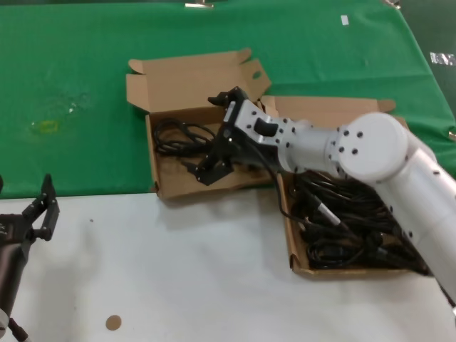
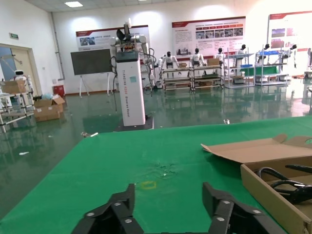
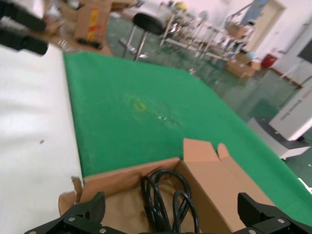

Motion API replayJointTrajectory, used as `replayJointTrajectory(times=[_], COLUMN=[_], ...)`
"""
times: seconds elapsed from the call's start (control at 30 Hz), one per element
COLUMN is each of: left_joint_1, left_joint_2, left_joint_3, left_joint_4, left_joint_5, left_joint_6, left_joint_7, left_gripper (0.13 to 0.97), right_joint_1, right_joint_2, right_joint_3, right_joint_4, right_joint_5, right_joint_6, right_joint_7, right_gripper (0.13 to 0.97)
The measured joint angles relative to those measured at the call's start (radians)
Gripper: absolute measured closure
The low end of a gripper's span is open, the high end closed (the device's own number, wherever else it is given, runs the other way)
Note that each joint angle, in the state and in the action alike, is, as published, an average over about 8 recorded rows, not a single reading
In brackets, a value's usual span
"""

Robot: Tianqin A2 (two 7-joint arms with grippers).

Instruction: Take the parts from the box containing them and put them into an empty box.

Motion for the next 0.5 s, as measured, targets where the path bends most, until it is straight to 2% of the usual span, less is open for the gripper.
replayJointTrajectory(times=[0.17,0.2,0.47,0.5], left_joint_1=[0.0,0.0,0.0,0.0], left_joint_2=[0.0,0.0,0.0,0.0], left_joint_3=[0.0,0.0,0.0,0.0], left_joint_4=[0.0,0.0,0.0,0.0], left_joint_5=[0.0,0.0,0.0,0.0], left_joint_6=[0.0,0.0,0.0,0.0], left_joint_7=[0.0,0.0,0.0,0.0], left_gripper=[0.6,0.6,0.38,0.38], right_joint_1=[-0.077,-0.093,-0.214,-0.23], right_joint_2=[0.007,0.008,0.019,0.02], right_joint_3=[0.041,0.049,0.113,0.121], right_joint_4=[0.055,0.066,0.152,0.162], right_joint_5=[0.049,0.059,0.136,0.146], right_joint_6=[0.058,0.07,0.16,0.172], right_joint_7=[-0.011,-0.013,-0.029,-0.031], right_gripper=[0.147,0.144,0.129,0.129])
